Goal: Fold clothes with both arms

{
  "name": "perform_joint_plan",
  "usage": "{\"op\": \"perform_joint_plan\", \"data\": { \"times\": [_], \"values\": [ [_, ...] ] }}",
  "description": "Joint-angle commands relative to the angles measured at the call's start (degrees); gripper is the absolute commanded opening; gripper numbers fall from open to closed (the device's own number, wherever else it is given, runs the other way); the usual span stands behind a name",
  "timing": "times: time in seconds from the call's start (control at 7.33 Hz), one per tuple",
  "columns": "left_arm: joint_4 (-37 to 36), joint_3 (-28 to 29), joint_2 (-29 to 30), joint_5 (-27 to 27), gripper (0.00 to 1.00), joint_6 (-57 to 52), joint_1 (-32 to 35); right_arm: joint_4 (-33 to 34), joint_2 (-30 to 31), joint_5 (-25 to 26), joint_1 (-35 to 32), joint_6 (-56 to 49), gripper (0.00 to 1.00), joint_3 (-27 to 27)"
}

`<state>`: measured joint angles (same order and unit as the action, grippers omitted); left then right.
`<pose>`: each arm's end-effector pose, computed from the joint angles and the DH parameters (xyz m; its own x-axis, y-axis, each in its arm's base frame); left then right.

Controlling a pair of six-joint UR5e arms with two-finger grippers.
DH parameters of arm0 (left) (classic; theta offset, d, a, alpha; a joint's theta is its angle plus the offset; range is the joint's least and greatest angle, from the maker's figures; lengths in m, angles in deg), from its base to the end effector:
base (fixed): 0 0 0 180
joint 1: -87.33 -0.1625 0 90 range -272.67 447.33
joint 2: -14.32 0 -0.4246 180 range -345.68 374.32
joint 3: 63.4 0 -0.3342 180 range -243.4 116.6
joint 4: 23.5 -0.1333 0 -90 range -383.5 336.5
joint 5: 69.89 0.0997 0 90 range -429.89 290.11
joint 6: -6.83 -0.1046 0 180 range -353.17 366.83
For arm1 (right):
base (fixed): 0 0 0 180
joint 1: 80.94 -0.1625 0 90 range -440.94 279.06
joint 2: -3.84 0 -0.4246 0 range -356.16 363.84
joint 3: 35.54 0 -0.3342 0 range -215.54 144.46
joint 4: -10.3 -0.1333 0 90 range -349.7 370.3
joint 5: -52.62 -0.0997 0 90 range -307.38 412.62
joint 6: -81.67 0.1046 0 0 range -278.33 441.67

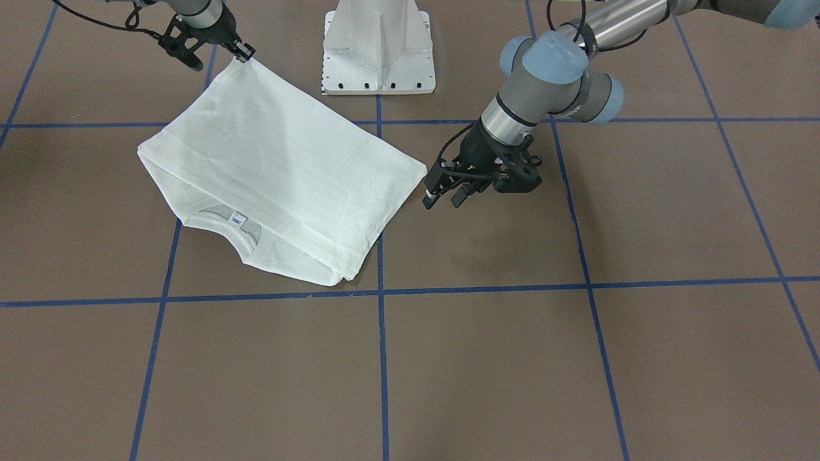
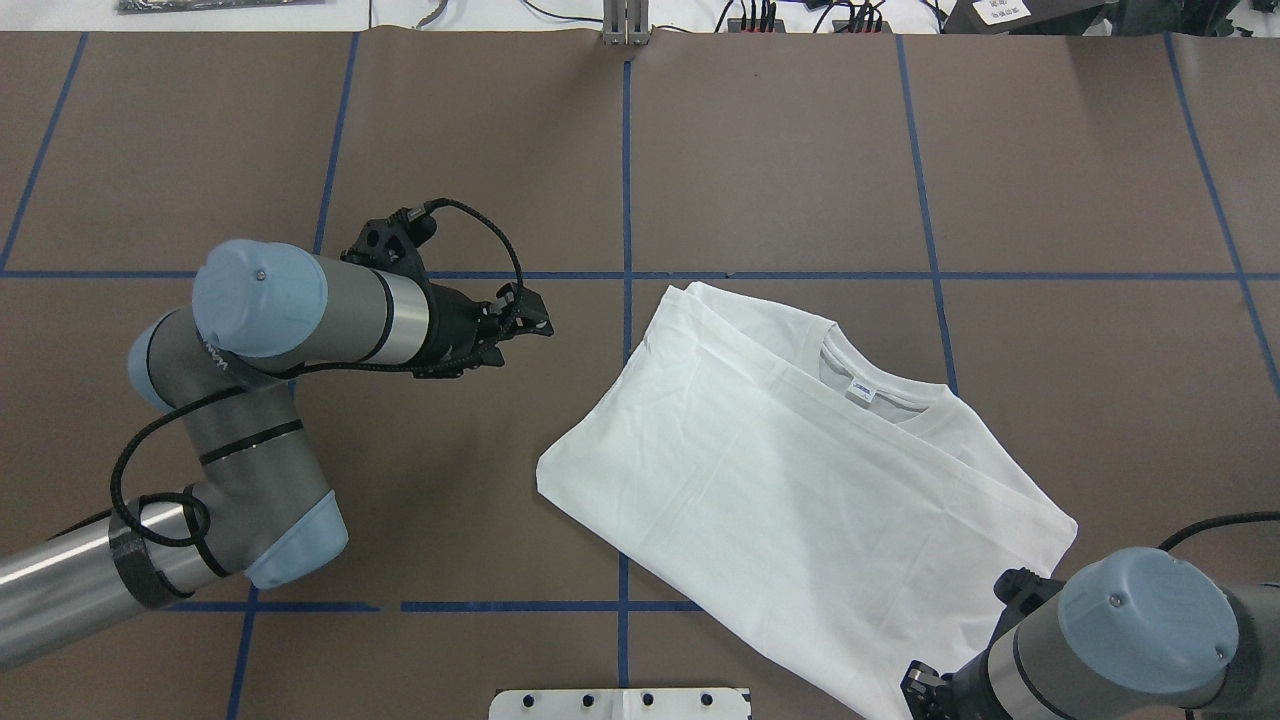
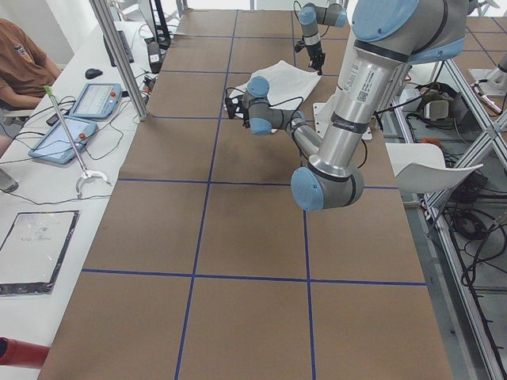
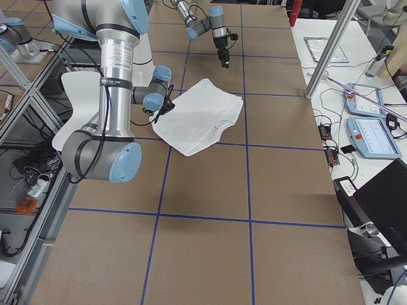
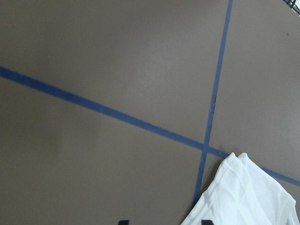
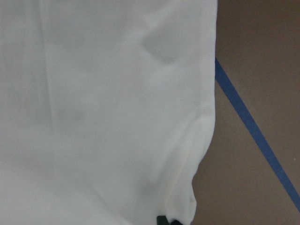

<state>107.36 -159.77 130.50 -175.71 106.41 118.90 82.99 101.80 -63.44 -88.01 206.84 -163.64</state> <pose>0.4512 -0.4002 0.2969 0.1931 -0.3066 -0.9321 0.3177 0.9183 -0.2362 -0.3533 -0.1318 0.4053 0.6699 0.6045 0.4311 -0.2144 0.7134 -0.6672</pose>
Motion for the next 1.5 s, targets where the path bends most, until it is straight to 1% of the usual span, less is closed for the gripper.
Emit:
{"op": "perform_joint_plan", "data": {
  "times": [0.0,0.14,0.27,0.55,0.68,0.95,1.09,1.23,1.36],
  "values": [
    [-4.62,-6.25,-3.76,3.84,0.74,6.31,-7.01,0.00,0.30,0.13,1.36,1.57,1.00,-1.70],
    [-8.83,-7.24,-3.60,5.87,0.74,8.42,-10.00,0.00,0.30,-0.13,-0.74,1.65,1.00,-3.80],
    [-9.22,-6.91,-3.60,8.15,0.71,9.75,-12.47,0.00,-0.14,-0.22,-3.89,1.65,1.00,-4.26],
    [-9.40,-6.03,-2.90,9.58,0.71,9.76,-15.12,0.09,-0.14,-0.14,-5.32,1.65,1.00,-3.65],
    [-9.40,-5.94,-2.81,9.67,0.70,9.59,-15.22,0.09,-0.14,-0.22,-5.59,1.57,1.00,-3.74],
    [-9.31,-4.71,-2.37,10.46,0.65,8.88,-15.22,0.09,-0.23,-0.22,-7.25,1.57,1.00,-3.30],
    [-9.23,-4.62,-2.37,10.55,0.64,8.79,-15.30,0.09,-0.75,-0.05,-9.35,0.78,1.00,-2.60],
    [-9.23,-4.44,-1.85,11.33,0.61,8.79,-15.48,0.09,-2.15,-0.14,-12.24,0.69,1.00,-1.38],
    [-9.31,-3.14,-0.36,11.52,0.60,8.79,-15.48,0.09,-2.94,-0.14,-13.49,0.51,1.00,-0.23]
  ]
}}
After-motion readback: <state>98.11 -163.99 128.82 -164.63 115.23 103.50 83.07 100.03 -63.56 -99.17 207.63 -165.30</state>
